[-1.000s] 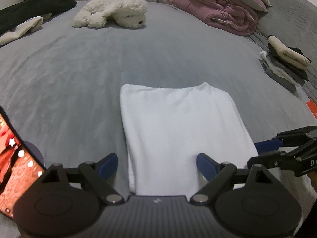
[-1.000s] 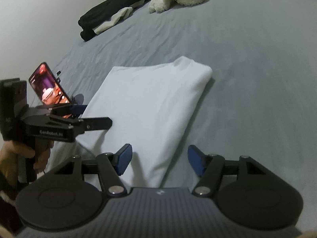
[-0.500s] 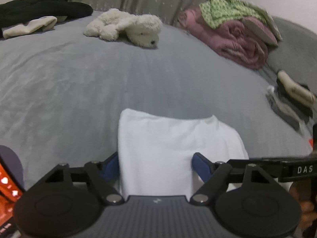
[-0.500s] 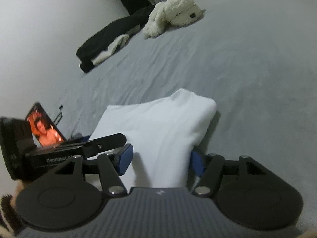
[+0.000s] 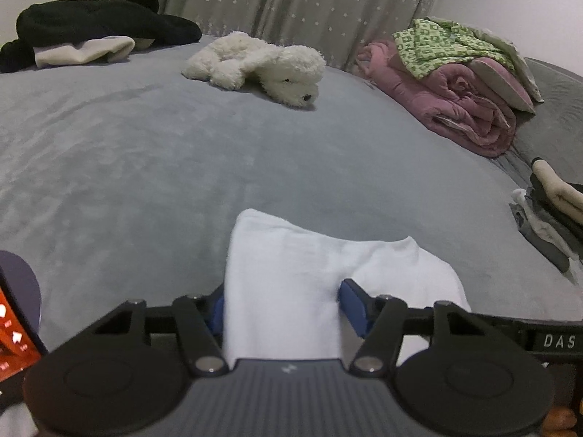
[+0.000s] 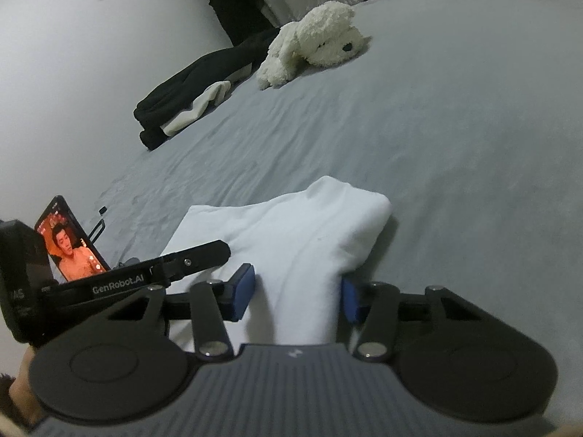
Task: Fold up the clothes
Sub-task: 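Grasp the folded white garment edge with both grippers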
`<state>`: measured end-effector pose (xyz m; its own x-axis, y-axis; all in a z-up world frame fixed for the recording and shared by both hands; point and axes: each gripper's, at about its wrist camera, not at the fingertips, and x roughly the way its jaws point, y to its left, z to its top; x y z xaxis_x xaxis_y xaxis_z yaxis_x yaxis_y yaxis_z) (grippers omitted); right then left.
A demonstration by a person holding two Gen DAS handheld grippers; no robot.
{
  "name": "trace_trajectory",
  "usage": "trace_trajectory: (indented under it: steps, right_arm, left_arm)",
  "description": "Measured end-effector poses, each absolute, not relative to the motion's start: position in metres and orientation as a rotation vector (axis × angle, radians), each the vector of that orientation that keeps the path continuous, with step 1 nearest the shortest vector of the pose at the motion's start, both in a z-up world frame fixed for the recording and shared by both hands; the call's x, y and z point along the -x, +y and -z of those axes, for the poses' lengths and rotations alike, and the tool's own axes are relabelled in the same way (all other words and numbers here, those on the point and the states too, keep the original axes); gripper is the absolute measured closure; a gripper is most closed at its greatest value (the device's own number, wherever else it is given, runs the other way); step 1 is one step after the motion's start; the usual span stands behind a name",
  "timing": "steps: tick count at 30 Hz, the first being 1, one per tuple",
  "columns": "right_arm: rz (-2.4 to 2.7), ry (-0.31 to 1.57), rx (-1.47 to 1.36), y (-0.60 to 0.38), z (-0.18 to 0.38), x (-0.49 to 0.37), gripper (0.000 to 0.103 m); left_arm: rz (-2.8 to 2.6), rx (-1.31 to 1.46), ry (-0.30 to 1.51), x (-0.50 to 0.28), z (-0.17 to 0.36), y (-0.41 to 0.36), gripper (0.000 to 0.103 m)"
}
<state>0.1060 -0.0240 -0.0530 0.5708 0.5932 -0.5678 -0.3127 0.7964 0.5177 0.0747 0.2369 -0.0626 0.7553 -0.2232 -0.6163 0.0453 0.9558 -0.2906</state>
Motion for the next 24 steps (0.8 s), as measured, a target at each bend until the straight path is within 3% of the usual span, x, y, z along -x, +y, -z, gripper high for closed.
trace_trajectory:
  steps: [7, 11, 24]
  right_arm:
    - [-0.511, 0.788, -0.428, -0.028, 0.056, -0.105, 0.061]
    - [-0.498, 0.774, -0.409, -0.025, 0.056, -0.103, 0.079]
    - [-0.497, 0.644, -0.315, -0.032, 0.028, -0.082, 0.085]
  left_arm:
    - [0.129, 0.310, 0.686, -0.072, 0.064, 0.245, 0.058]
    - [0.137, 0.343, 0.681, -0.071, 0.063, 0.247, 0.074]
    - [0.113, 0.396, 0.592, -0.066, 0.044, 0.221, 0.079]
